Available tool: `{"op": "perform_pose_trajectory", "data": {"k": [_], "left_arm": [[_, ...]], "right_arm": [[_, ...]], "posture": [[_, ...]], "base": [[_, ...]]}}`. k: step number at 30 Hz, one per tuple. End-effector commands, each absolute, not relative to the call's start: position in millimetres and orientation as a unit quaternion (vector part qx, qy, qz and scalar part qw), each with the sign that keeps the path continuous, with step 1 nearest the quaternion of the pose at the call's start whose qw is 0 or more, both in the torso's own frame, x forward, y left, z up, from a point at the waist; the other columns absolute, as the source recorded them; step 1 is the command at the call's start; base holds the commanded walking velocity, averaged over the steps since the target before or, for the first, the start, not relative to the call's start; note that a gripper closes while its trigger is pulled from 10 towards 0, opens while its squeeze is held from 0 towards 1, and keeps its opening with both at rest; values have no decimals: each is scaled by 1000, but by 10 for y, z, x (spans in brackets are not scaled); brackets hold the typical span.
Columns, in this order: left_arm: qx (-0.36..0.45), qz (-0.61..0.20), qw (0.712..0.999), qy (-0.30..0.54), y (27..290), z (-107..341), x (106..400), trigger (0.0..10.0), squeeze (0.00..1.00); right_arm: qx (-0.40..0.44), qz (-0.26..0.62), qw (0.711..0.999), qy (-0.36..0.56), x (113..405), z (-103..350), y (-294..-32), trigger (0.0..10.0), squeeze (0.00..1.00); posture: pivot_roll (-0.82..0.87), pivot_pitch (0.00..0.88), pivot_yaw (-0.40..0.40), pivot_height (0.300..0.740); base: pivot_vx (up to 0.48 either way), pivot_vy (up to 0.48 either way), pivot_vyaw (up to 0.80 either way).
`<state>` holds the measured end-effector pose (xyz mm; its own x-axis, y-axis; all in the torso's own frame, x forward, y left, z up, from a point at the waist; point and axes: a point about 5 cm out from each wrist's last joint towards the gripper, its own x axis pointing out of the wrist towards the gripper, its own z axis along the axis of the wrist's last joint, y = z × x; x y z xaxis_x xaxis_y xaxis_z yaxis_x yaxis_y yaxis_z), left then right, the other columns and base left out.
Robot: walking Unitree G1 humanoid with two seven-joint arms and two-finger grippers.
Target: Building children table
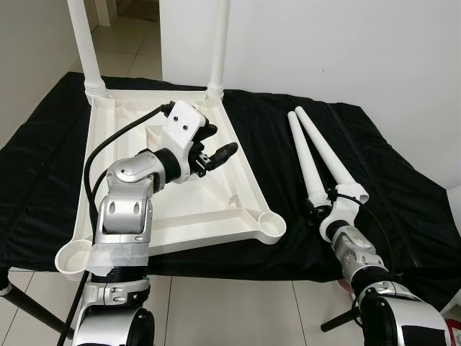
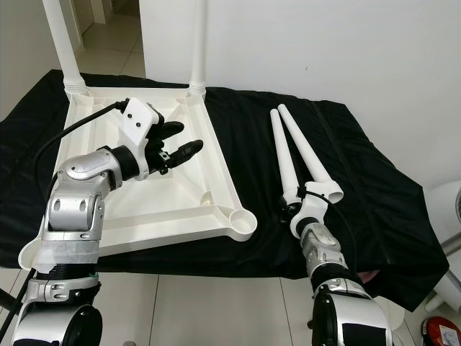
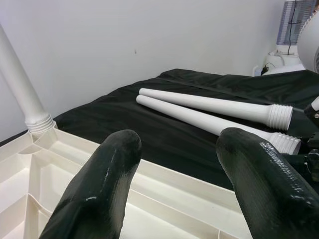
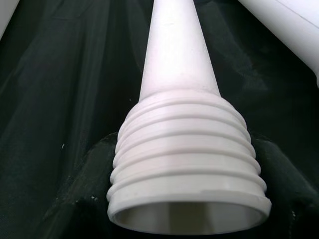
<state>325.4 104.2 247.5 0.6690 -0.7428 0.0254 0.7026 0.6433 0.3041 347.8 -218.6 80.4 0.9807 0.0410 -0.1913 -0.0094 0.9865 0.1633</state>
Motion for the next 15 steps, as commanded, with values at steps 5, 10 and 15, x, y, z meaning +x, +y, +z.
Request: {"op": "perform_pose_trajectory", "data": {"k": [5, 10, 15], "left_arm": [[128, -280, 948, -83, 1106, 2463, 3335, 10000, 0], [131, -288, 945, -80, 1089, 2430, 3337, 10000, 0], [131, -300, 942, -77, 1060, 2416, 3351, 10000, 0]], "right_arm": [[62, -23, 995, 71, 3492, 869, -2252, 10000, 0], [47, -41, 996, 58, 3485, 887, -2268, 10000, 0], [35, -53, 998, 30, 3468, 918, -2261, 10000, 0]], "posture": [[69, 0, -141, 740], [66, 0, -140, 740], [66, 0, -144, 740]], "base": [[0, 0, 0], [0, 0, 0], [0, 0, 0]]}}
